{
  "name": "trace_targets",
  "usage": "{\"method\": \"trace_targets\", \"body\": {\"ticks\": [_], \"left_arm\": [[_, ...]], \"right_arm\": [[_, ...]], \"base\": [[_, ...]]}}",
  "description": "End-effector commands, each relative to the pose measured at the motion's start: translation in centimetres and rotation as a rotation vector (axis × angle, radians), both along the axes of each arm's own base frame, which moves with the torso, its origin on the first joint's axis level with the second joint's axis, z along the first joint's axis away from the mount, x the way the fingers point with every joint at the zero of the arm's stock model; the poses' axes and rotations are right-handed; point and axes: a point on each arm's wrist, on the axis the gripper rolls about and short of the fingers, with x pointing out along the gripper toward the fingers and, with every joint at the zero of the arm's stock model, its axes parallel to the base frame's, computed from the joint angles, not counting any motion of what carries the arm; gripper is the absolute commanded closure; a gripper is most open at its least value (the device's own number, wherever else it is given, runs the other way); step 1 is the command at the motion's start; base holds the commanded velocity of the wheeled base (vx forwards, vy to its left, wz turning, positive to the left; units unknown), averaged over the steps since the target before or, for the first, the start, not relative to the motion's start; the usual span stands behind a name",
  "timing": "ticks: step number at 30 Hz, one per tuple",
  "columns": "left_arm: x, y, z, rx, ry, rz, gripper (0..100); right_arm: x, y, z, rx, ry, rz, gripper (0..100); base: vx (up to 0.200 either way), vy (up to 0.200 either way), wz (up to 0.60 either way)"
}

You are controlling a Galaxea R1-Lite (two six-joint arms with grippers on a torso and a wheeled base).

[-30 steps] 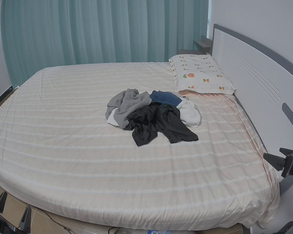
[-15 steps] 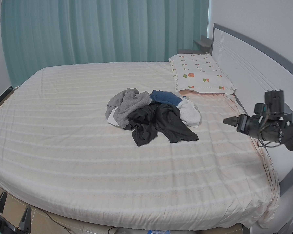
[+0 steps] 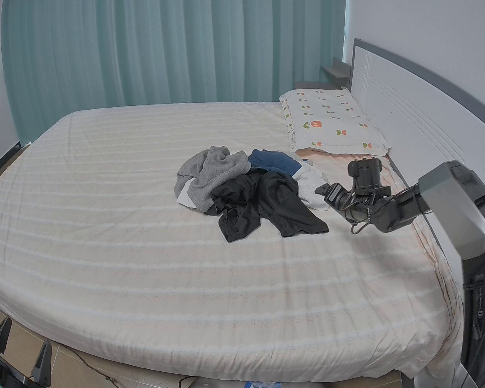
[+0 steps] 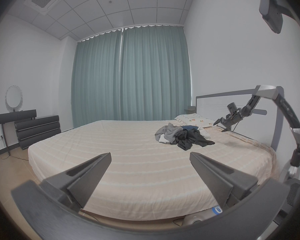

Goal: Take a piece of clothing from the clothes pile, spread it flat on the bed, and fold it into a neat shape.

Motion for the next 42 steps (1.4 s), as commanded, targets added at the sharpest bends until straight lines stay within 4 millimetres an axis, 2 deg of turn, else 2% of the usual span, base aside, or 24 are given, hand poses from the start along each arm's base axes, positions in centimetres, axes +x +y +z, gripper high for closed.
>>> {"method": "trace_targets", "body": {"ticks": [1,29,30,35,42], "left_arm": [[0.0,0.0,-0.5,0.0,-0.001,0.0,0],[0.0,0.0,-0.5,0.0,-0.001,0.0,0],[0.0,0.0,-0.5,0.0,-0.001,0.0,0],[0.0,0.0,-0.5,0.0,-0.001,0.0,0],[0.0,0.0,-0.5,0.0,-0.001,0.0,0]], "right_arm": [[1.0,1.1,-5.4,-0.003,0.073,-0.003,0],[3.3,1.7,-7.2,0.001,0.028,-0.044,0],[3.4,1.7,-7.2,0.002,0.025,-0.044,100],[3.5,1.7,-7.6,-0.002,0.026,-0.046,100],[3.0,1.7,-7.1,0.002,0.036,-0.047,100]], "base": [[0.0,0.0,0.0],[0.0,0.0,0.0],[0.0,0.0,0.0],[0.0,0.0,0.0],[0.0,0.0,0.0]]}}
